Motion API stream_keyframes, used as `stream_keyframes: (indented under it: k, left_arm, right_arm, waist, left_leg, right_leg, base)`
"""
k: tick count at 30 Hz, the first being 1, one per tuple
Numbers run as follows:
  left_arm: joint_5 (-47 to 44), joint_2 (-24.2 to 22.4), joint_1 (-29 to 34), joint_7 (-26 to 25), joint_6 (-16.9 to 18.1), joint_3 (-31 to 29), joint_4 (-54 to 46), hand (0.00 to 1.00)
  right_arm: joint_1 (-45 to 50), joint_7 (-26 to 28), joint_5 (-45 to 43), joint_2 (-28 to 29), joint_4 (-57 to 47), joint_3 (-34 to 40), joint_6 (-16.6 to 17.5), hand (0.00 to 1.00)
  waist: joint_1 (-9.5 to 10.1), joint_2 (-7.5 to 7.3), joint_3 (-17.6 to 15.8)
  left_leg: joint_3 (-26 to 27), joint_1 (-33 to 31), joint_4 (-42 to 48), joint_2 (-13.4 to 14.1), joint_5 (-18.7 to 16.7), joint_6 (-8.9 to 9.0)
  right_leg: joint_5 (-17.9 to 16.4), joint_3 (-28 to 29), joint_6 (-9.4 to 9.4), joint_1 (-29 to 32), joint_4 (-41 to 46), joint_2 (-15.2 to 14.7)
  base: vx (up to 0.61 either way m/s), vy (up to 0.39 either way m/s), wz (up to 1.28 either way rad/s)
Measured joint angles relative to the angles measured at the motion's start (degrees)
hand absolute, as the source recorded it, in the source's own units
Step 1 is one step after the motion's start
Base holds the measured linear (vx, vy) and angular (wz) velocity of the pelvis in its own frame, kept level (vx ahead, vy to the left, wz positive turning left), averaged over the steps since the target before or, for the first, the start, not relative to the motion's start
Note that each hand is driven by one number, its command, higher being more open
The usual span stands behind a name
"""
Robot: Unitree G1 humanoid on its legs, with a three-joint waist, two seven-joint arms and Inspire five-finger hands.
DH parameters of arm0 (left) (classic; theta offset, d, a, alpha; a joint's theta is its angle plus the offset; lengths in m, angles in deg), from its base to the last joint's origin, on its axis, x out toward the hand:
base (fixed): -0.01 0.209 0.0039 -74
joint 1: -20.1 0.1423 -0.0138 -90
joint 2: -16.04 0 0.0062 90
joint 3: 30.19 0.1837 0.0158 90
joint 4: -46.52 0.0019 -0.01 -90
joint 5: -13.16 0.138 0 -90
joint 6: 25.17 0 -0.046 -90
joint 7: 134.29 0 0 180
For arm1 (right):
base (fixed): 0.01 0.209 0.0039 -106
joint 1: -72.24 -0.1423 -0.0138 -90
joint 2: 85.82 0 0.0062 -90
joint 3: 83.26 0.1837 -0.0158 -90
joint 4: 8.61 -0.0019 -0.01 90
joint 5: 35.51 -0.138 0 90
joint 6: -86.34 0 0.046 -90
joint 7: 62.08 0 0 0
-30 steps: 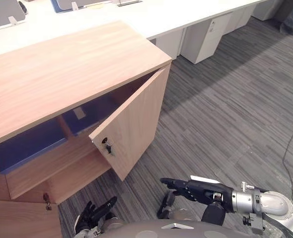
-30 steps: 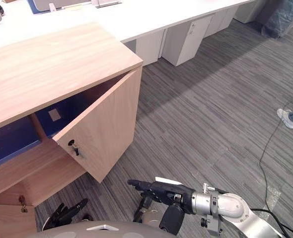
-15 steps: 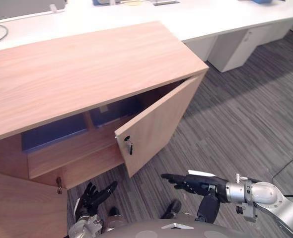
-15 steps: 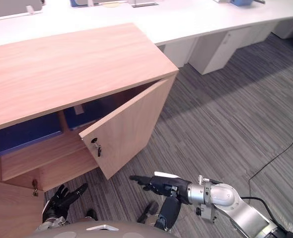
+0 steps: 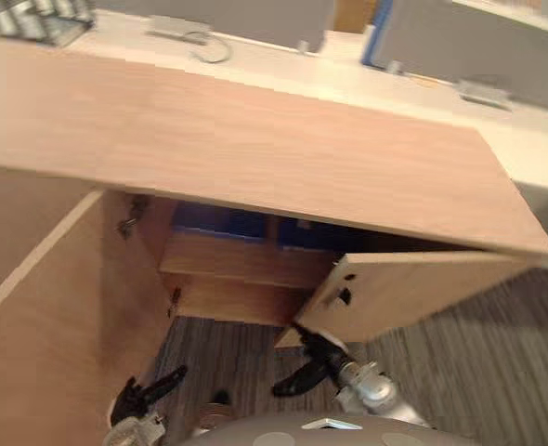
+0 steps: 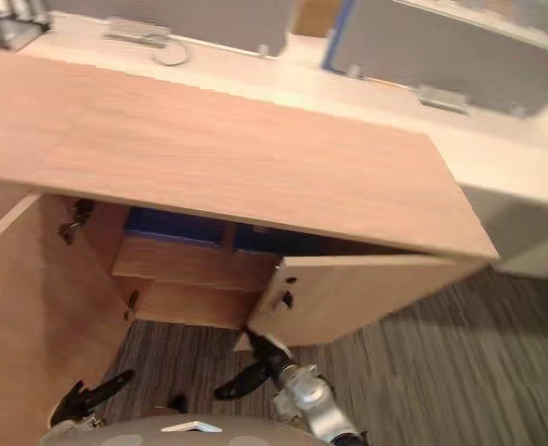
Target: Walk over to the cabinet, pick up the folder, carry it to the office cabinet, place the folder inside the office cabinet, then close the office cabinet door
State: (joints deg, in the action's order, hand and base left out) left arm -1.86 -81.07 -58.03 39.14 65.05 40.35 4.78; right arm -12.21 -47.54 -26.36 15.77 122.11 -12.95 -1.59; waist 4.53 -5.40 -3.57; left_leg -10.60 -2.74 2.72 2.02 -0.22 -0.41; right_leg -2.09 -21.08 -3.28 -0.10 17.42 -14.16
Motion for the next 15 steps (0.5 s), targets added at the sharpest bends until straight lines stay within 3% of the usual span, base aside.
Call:
stream_keyframes:
  k: [2, 4, 7, 12, 15]
  left_arm:
    - [0.00, -0.43, -0.54, -0.92, 0.61, 0.93, -1.32, 1.00]
    - [-0.61, -2.43, -1.47, -1.75, 1.65, 1.36, -2.22, 1.00]
    - [-1.16, -4.77, -1.57, -2.10, 2.34, 1.62, -1.85, 1.00]
    - [-1.12, -4.85, -0.78, -1.45, 2.13, 1.54, 1.25, 1.00]
    - [-0.12, -4.38, -1.09, -1.47, 2.19, 1.58, 1.65, 1.00]
  right_arm:
    - [-3.58, -1.39, 0.03, 2.45, 10.32, 0.26, -0.17, 1.00]
    - [-7.12, -4.38, 0.26, 3.43, 20.18, 2.13, -0.88, 1.00]
    - [-8.67, -7.55, 2.26, 3.13, 22.24, 5.13, -1.81, 1.00]
    - [-8.20, -10.73, 2.83, 3.35, 22.53, 7.13, -1.98, 1.00]
    - [-7.34, -11.22, 1.67, 3.88, 22.53, 7.91, -1.97, 1.00]
  waist:
    - [0.30, -1.35, -0.05]
    - [2.54, -1.35, -0.08]
    - [3.08, -0.76, -0.64]
    - [3.04, -2.56, -1.83]
    - [2.94, -2.80, -2.38]
  left_leg:
    - [-4.59, -1.05, -0.01, -2.72, 0.75, 0.79]
    - [-8.40, -2.37, -2.05, -4.26, 2.32, 1.69]
    - [-11.41, -3.24, -5.39, -3.88, 4.79, 3.01]
    - [-13.66, -2.76, -7.77, -3.46, 6.24, 4.12]
    - [-14.91, -2.88, -7.79, -3.40, 6.54, 4.56]
  right_leg:
    - [1.27, -3.34, -1.33, -1.81, -4.74, 0.97]
    - [0.10, -7.67, -2.24, -3.85, -9.43, 1.15]
    - [-0.39, -11.10, -2.96, -5.18, -13.29, 2.31]
    - [-3.26, -13.98, -3.41, -7.22, -14.60, 3.48]
    - [-4.56, -17.25, -3.05, -9.11, -14.58, 4.16]
  base:
    - [0.03, -0.189, 1.44]
    - [0.03, -0.183, 0.93]
    - [-0.04, -0.120, 0.55]
    - [-0.07, -0.105, 0.33]
    - [-0.06, -0.080, 0.58]
